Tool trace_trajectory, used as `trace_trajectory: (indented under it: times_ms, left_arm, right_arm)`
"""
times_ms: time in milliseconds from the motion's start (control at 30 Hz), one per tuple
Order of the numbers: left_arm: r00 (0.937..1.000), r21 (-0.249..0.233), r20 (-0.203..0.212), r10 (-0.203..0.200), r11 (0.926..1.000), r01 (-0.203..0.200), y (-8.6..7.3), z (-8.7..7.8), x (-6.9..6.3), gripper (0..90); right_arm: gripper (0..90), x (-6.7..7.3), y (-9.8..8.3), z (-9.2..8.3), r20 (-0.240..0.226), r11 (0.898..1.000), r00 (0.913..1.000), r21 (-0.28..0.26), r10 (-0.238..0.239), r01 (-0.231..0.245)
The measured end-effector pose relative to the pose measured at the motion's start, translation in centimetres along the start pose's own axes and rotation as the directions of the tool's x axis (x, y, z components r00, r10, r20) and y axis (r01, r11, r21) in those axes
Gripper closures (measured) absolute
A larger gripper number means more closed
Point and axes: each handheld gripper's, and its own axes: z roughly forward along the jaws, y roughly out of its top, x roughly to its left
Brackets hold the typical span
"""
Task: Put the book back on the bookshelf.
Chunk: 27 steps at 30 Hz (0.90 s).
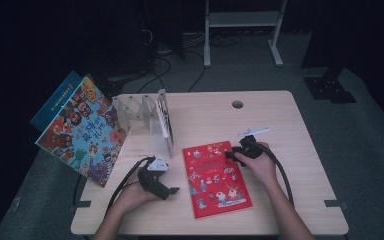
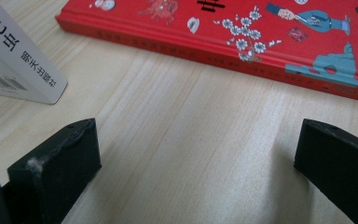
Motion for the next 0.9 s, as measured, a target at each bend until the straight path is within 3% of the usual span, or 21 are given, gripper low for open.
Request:
trace_trajectory:
  times_ms: [267,400,500,633,700,800,900]
  left_arm:
    - [1.0,0.011,-0.009,0.001,0.9999,0.0,0.7,0.6,-0.5,0.0]
    - [1.0,0.015,-0.005,0.004,0.9999,-0.004,1.1,0.9,-1.0,0.0]
    - [0.9999,0.01,0.005,0.013,0.9999,-0.013,1.3,1.2,-1.4,0.0]
    - [0.9996,0.01,0.015,0.025,0.9996,-0.025,1.6,1.5,-1.9,0.0]
    - [0.9996,0.005,0.016,0.025,0.9997,-0.025,1.6,1.6,-1.9,0.0]
    - [0.9996,0.0,0.016,0.023,0.9997,-0.023,1.6,1.6,-2.0,0.0]
    - [0.9995,-0.003,0.017,0.026,0.9997,-0.026,1.7,1.7,-2.1,0.0]
  right_arm:
    - [51.3,0.9,1.4,1.5,-0.009,0.999,0.9995,0.024,-0.03,0.03]
    - [48.5,1.4,1.9,1.1,0.008,0.994,0.9965,0.072,-0.083,0.083]
    - [44.6,1.6,2.2,0.4,-0.004,0.983,0.9924,0.134,-0.123,0.122]
    - [53.7,1.2,2.1,-0.9,-0.023,0.979,0.9975,0.19,-0.067,0.07]
    - [59.0,0.8,2.0,-1.6,-0.043,0.977,0.999,0.21,-0.014,0.023]
    - [59.9,0.5,2.0,-2.2,-0.074,0.966,0.9946,0.253,0.073,-0.053]
    - [59.3,0.5,1.9,-2.5,-0.085,0.954,0.9912,0.292,0.101,-0.072]
